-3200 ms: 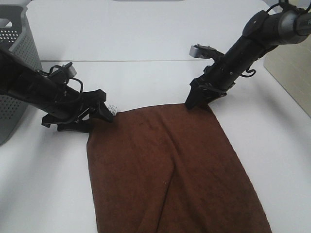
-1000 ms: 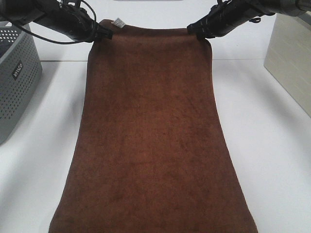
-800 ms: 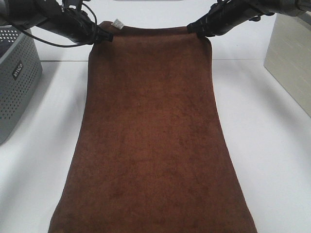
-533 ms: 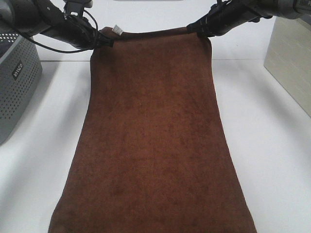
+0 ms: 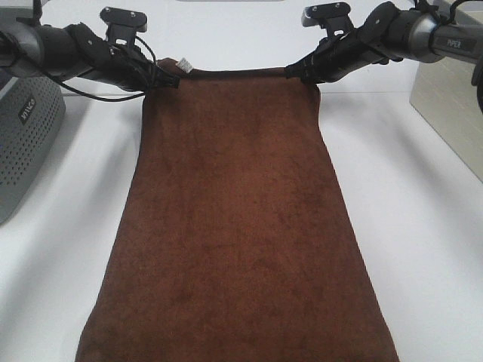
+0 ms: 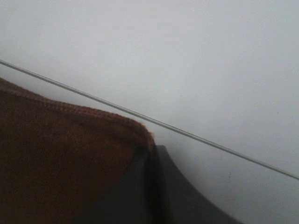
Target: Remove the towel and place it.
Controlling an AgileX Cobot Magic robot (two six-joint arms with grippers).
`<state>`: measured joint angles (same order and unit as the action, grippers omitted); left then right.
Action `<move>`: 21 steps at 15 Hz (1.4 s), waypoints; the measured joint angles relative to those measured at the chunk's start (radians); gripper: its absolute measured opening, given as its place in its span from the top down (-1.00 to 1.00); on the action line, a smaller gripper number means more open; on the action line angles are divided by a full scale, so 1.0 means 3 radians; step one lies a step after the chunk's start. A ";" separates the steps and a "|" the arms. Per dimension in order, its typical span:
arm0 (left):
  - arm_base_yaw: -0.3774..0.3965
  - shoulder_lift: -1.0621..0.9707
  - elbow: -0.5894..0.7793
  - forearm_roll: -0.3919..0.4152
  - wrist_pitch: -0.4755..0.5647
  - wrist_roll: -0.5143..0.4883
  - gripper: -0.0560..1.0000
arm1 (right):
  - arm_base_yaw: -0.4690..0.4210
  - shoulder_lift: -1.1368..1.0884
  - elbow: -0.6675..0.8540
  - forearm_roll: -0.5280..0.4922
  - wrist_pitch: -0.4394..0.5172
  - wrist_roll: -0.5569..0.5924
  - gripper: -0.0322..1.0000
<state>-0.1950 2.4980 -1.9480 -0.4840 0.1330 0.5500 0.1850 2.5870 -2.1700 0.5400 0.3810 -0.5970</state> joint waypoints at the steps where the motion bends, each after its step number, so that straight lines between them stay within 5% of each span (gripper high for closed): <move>1: 0.0000 0.0067 -0.0077 0.0000 -0.0003 0.0000 0.89 | 0.0000 0.0047 -0.0067 0.0017 0.0020 0.0000 0.92; 7: 0.0000 0.0430 -0.0530 -0.0080 0.0000 0.0000 0.47 | 0.0000 0.0230 -0.0213 0.0163 0.0020 0.0000 0.87; 9: 0.0000 0.0477 -0.0543 -0.0143 -0.0030 0.0000 0.11 | 0.0000 0.0263 -0.0213 0.0167 -0.0003 0.0007 0.47; 11: 0.0000 0.0500 -0.0543 -0.0157 -0.0113 -0.0070 -0.26 | 0.0000 0.0300 -0.0213 0.0163 -0.0077 0.0097 -0.28; 13: 0.0000 0.0500 -0.0543 -0.0160 -0.0183 -0.0153 -0.39 | 0.0000 0.0300 -0.0213 0.0127 -0.0087 0.0117 -0.61; 17: 0.0007 0.0473 -0.0543 -0.0170 -0.0180 -0.0173 -0.41 | 0.0000 0.0287 -0.0217 0.0107 0.0050 0.0123 -0.68; 21: 0.0017 0.0457 -0.0553 -0.0460 0.0017 -0.0507 -0.41 | 0.0000 0.0217 -0.0223 0.0113 0.0257 0.0153 -0.68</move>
<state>-0.1900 2.6350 -2.1140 -0.6220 0.1380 0.3980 0.1850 2.6520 -2.2370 0.5740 0.4580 -0.5510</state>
